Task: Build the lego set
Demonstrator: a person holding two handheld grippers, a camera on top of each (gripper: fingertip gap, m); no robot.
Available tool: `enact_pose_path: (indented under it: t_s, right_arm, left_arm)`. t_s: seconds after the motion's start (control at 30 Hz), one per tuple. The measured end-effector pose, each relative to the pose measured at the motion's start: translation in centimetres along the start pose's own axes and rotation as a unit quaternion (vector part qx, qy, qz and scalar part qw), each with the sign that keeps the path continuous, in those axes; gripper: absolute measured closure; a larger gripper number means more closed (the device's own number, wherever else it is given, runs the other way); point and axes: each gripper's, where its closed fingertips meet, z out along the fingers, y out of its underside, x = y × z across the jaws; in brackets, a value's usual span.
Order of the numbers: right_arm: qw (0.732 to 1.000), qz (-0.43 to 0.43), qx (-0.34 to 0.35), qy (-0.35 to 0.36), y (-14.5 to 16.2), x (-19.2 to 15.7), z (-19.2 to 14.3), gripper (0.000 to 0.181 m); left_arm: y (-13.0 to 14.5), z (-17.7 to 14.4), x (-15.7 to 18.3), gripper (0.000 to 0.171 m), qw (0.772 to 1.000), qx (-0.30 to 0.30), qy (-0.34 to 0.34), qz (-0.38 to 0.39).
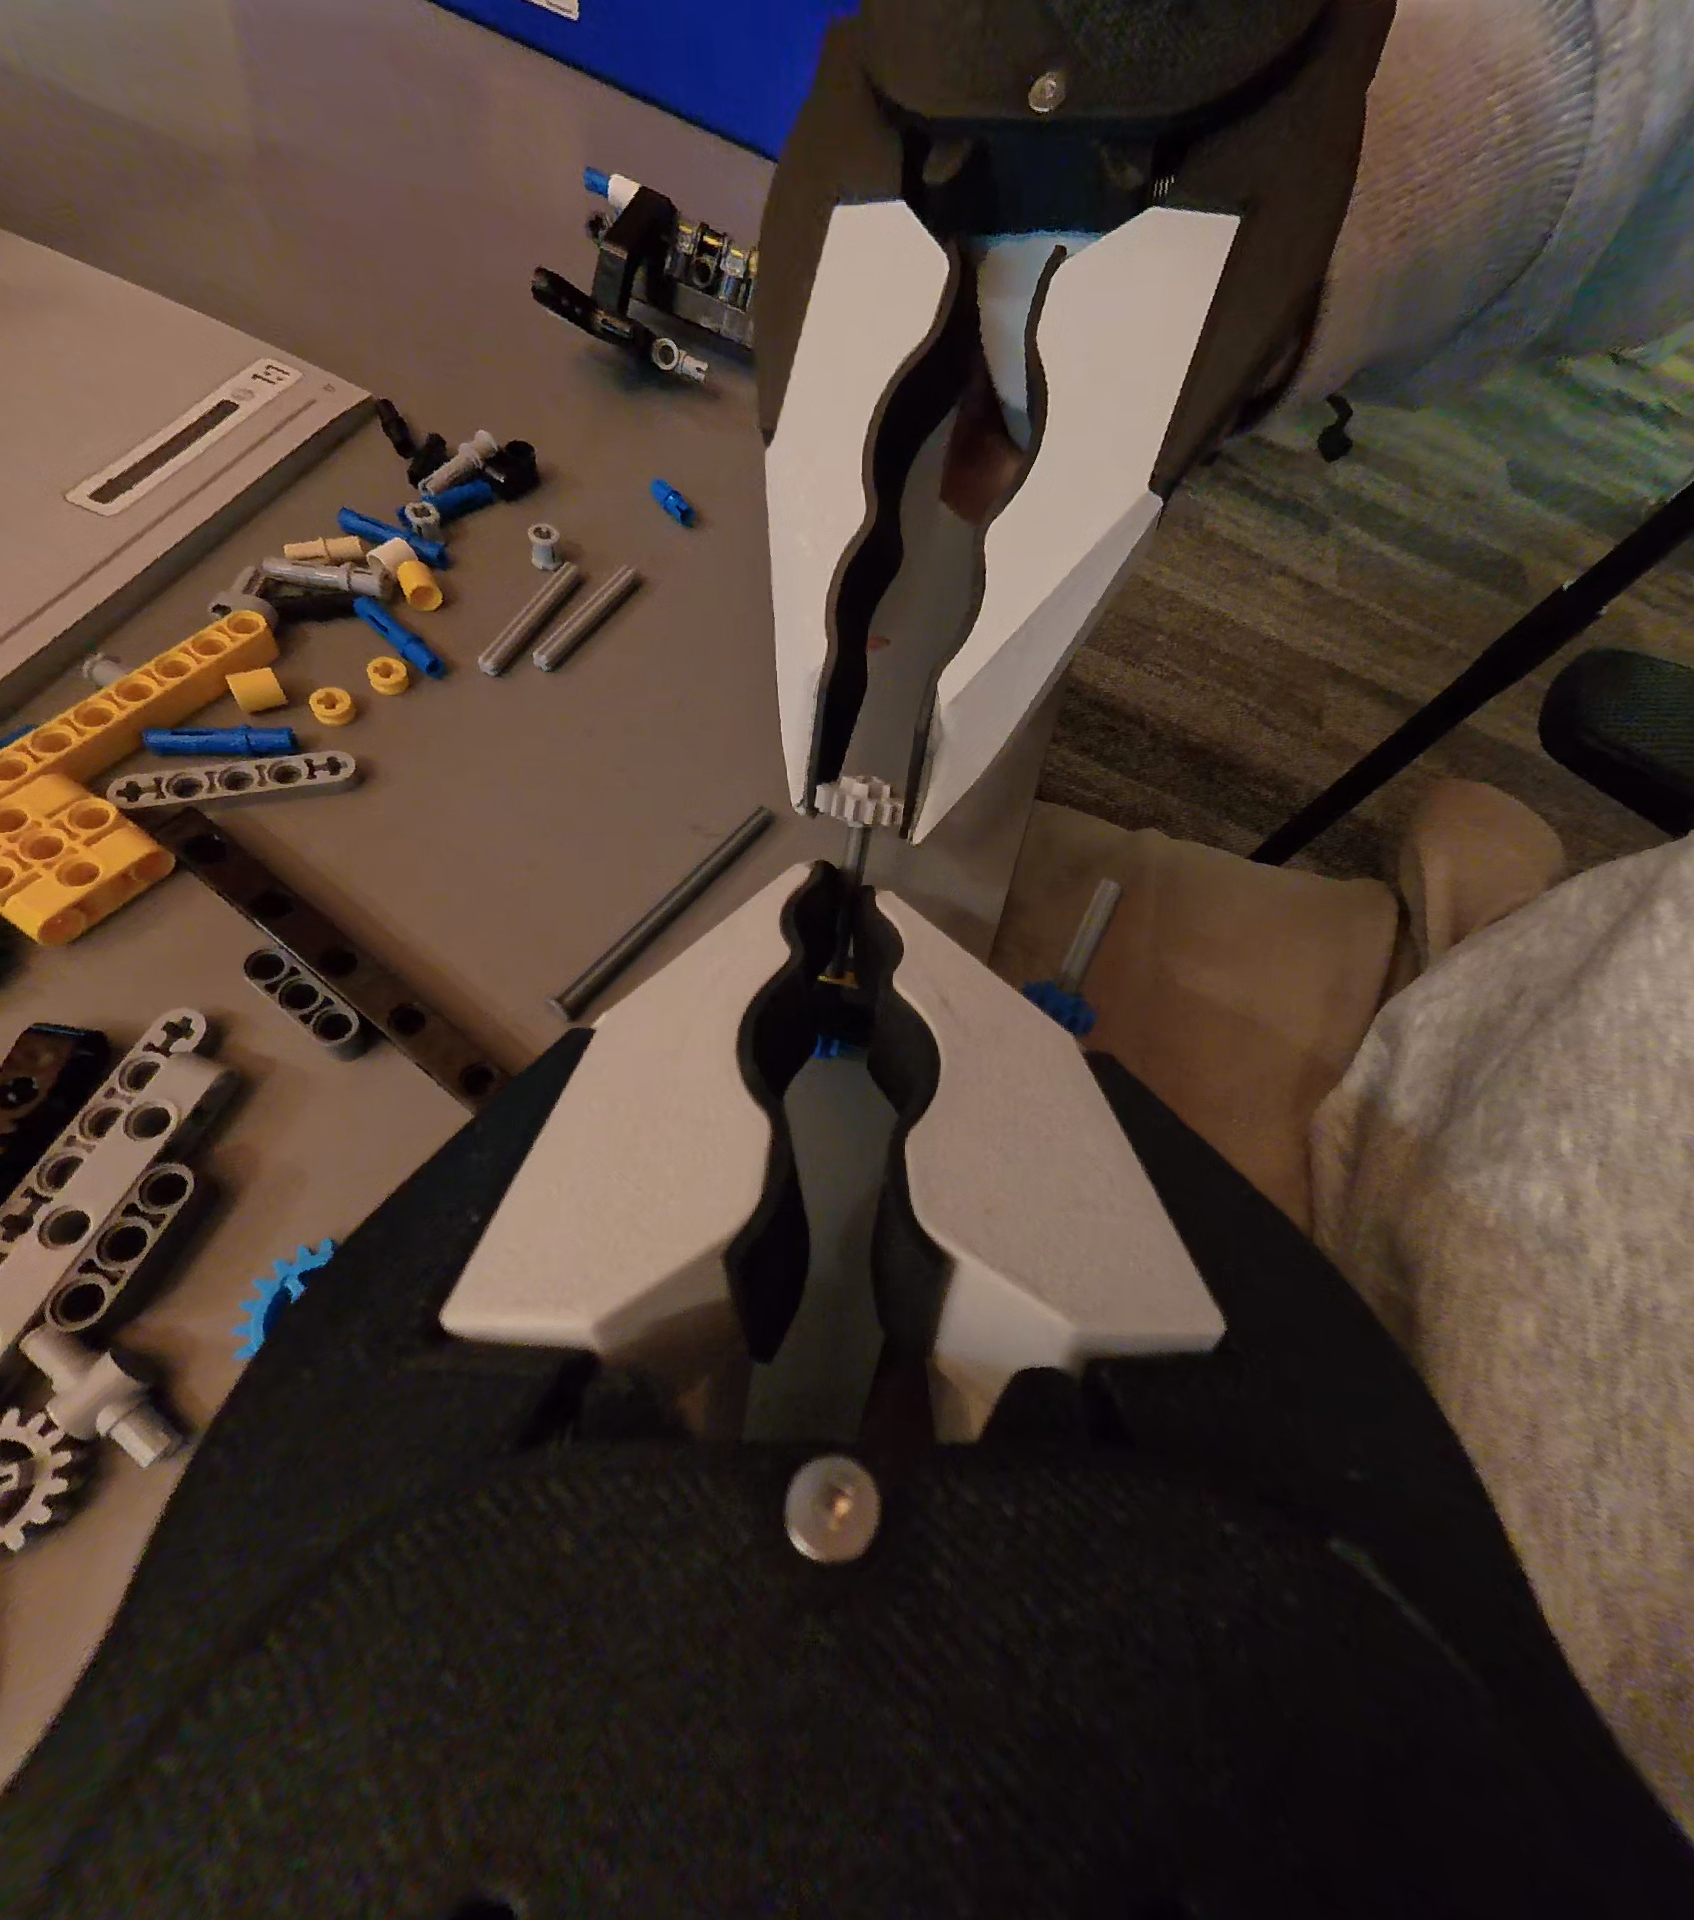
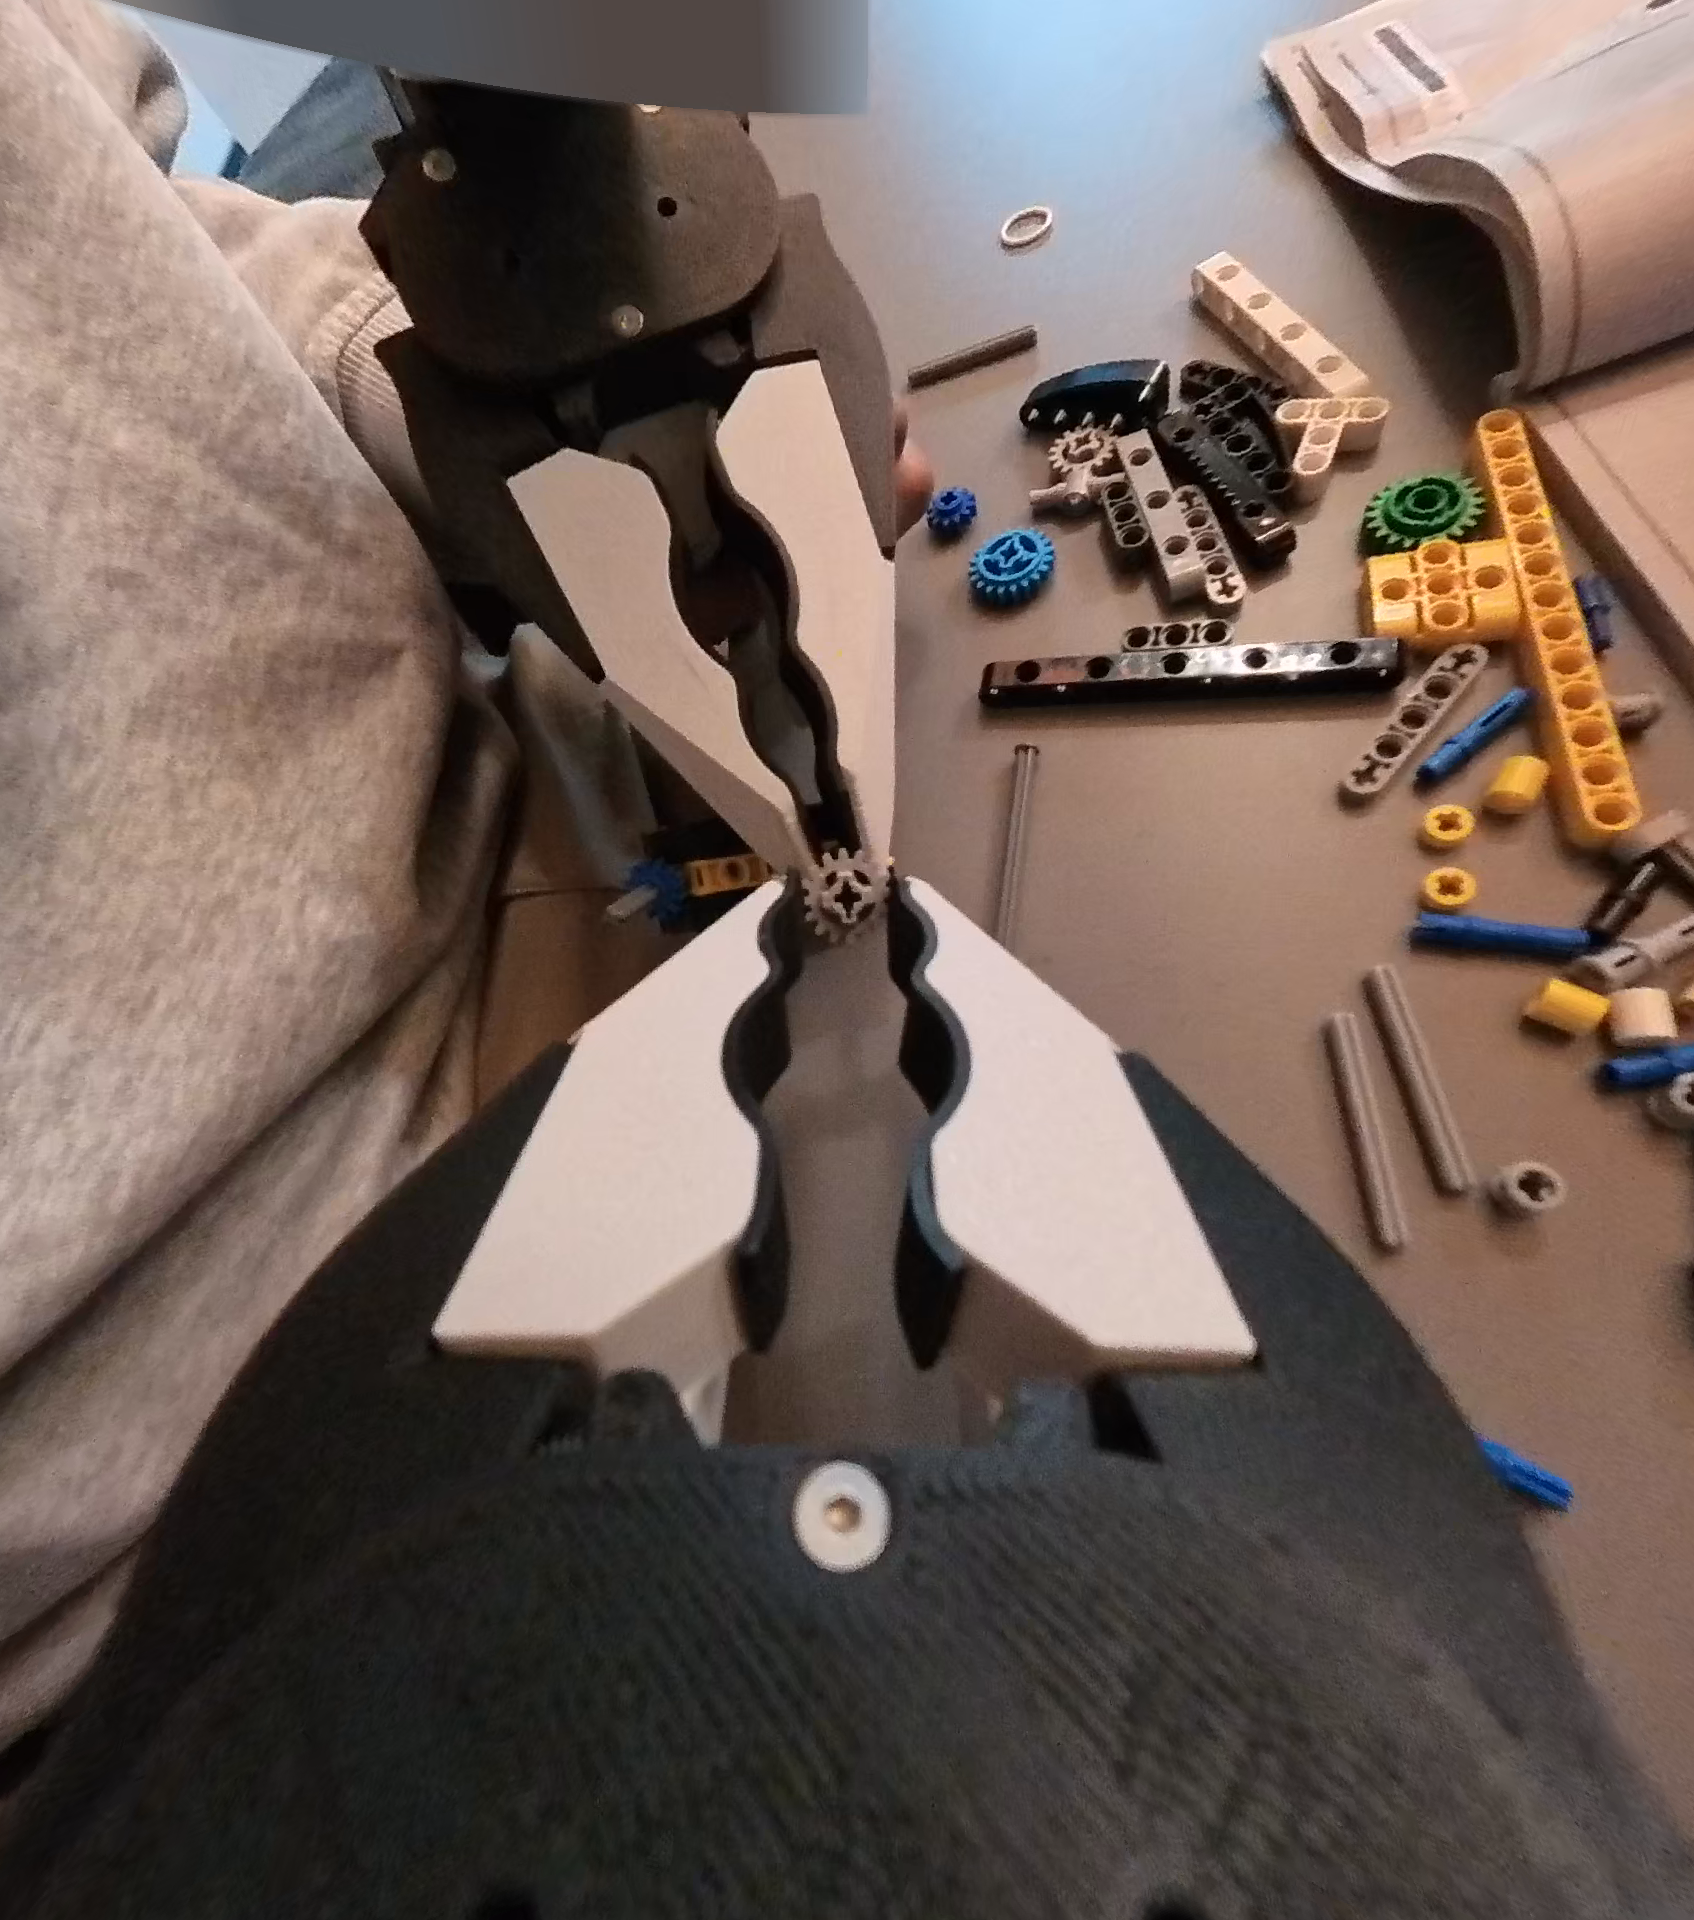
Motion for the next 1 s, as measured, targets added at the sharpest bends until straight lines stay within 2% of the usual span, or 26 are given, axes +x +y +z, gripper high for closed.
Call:
enact_pose_path:
  t_s: [0.53, 0.67, 0.77, 0.83, 1.0]
  right_arm:
    - [1.000, -0.002, 0.001, 0.015, -0.02, 0.06, 0.07, 0.166]
    - [0.998, -0.040, -0.024, 0.034, -0.32, 0.16, -0.06, 0.166]
    - [0.999, -0.028, -0.020, 0.034, -0.24, 0.05, -0.16, 0.165]
    - [0.999, -0.014, -0.034, 0.031, 0.50, -0.03, 0.05, 0.153]
    - [0.998, -0.014, -0.029, 0.050, 0.39, 0.19, -0.26, 0.158]
  left_arm:
    - [-0.03, 0.00, -0.04, 0.170, 1.000, 0.001, -0.001, -0.002]
    - [-0.12, -0.01, -0.11, 0.169, 1.000, 0.004, -0.003, -0.003]
    - [-0.11, 0.02, 0.00, 0.169, 1.000, 0.003, -0.004, 0.004]
    - [-0.10, 0.02, 0.05, 0.169, 1.000, 0.003, -0.001, 0.002]
    - [-0.12, 0.04, -0.04, 0.169, 1.000, 0.003, -0.003, 0.000]
